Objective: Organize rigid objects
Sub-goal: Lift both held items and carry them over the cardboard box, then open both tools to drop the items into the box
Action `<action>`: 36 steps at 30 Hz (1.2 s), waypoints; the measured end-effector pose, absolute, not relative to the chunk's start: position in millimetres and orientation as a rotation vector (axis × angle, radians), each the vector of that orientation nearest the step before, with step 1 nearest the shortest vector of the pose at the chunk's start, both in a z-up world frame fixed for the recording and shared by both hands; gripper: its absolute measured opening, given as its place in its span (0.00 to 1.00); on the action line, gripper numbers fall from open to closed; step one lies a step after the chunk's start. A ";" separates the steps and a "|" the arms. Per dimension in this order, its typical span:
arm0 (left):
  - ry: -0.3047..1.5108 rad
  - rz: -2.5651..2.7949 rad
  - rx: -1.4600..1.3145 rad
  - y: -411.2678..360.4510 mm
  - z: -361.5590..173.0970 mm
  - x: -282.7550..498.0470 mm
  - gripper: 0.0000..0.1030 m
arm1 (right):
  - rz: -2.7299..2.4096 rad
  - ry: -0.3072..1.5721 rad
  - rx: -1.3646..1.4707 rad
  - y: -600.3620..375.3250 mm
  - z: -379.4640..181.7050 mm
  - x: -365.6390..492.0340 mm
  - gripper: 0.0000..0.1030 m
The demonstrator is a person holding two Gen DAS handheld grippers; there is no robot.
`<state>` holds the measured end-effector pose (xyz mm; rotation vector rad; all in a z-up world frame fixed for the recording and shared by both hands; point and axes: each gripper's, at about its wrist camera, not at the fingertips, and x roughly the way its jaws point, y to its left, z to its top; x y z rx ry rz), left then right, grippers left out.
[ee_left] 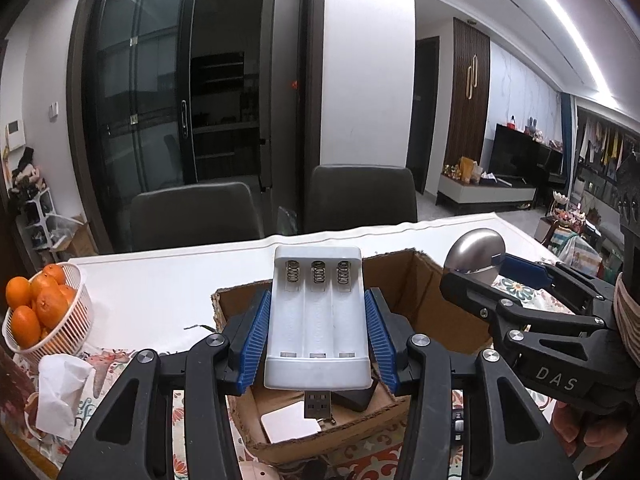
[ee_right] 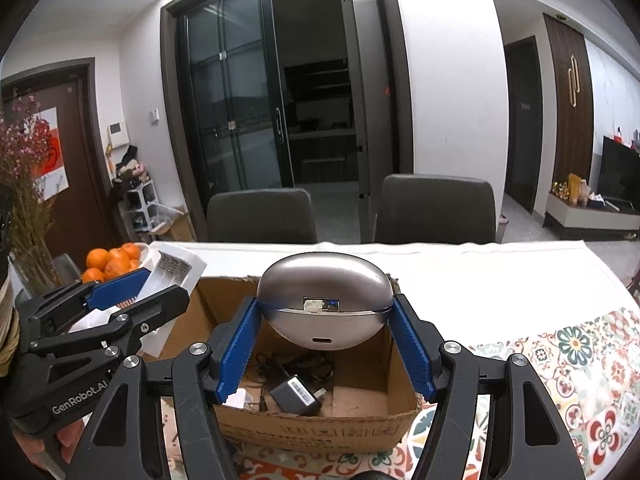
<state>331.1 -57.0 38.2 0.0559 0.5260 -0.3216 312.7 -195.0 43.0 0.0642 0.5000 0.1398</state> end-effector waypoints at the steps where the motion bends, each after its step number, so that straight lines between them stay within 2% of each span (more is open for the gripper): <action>1: 0.531 -0.322 0.058 -56.9 36.4 333.1 0.46 | 0.142 0.508 0.065 -195.4 41.1 316.1 0.64; 19: 0.640 -0.319 0.100 -69.5 9.6 361.8 0.46 | 0.144 0.639 0.069 -196.4 4.3 348.2 0.64; 20: 0.641 -0.317 0.101 -69.4 9.2 361.4 0.46 | 0.145 0.646 0.071 -196.6 3.3 349.1 0.64; 22: 0.636 -0.306 0.105 -70.3 11.1 360.8 0.56 | 0.147 0.657 0.084 -199.4 0.6 349.7 0.66; 23: 0.627 -0.299 0.106 -70.5 12.6 359.1 0.61 | 0.142 0.659 0.087 -200.3 -0.1 349.4 0.70; 36: 0.558 -0.262 0.141 -71.5 29.6 328.8 0.62 | 0.099 0.590 0.089 -209.5 16.0 319.8 0.71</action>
